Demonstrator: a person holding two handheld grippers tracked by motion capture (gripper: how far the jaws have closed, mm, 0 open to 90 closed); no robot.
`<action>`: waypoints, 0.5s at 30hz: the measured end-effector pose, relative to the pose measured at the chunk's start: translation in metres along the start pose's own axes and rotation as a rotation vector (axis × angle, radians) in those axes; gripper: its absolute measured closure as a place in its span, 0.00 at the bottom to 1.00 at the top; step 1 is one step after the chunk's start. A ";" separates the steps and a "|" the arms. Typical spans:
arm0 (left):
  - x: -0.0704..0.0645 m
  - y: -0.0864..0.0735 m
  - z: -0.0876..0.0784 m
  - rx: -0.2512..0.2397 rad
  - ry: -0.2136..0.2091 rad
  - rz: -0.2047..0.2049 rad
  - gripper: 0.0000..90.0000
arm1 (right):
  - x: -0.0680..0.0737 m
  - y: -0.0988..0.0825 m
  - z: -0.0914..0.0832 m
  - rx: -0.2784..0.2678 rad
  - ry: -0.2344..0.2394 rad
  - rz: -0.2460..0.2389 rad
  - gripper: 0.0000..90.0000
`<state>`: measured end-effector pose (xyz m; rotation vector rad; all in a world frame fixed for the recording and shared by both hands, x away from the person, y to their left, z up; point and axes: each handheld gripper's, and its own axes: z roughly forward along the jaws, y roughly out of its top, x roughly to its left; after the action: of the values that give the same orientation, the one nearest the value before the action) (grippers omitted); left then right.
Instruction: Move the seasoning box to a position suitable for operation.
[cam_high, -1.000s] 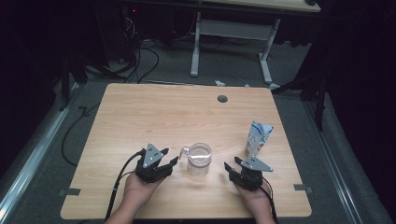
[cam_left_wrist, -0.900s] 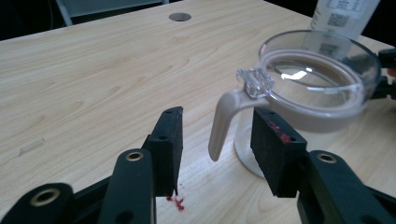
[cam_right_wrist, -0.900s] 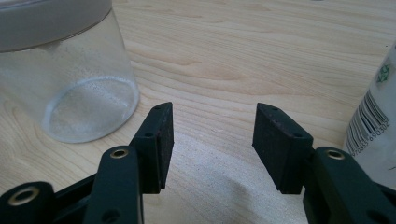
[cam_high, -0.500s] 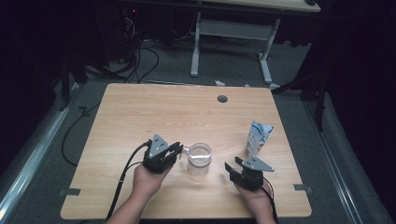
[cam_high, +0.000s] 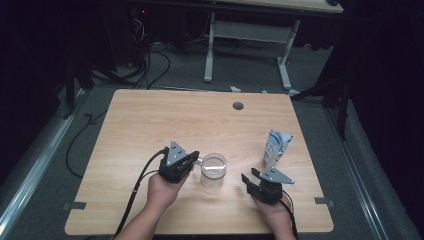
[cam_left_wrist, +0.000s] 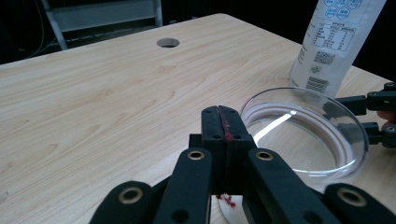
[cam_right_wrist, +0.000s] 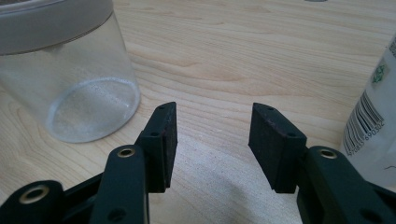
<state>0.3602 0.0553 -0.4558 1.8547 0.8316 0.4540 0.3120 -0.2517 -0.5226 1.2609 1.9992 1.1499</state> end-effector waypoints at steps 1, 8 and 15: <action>0.000 0.000 0.001 0.001 0.001 0.002 1.00 | 0.000 0.000 0.000 0.000 0.000 0.000 0.59; -0.002 -0.001 0.004 0.008 0.008 0.022 1.00 | 0.001 0.001 -0.001 -0.003 0.004 -0.009 0.67; -0.002 -0.003 0.004 0.000 0.011 0.026 1.00 | 0.007 0.005 -0.003 -0.024 0.029 -0.023 0.75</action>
<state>0.3605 0.0517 -0.4599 1.8667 0.8154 0.4814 0.3092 -0.2458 -0.5165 1.2123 2.0098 1.1843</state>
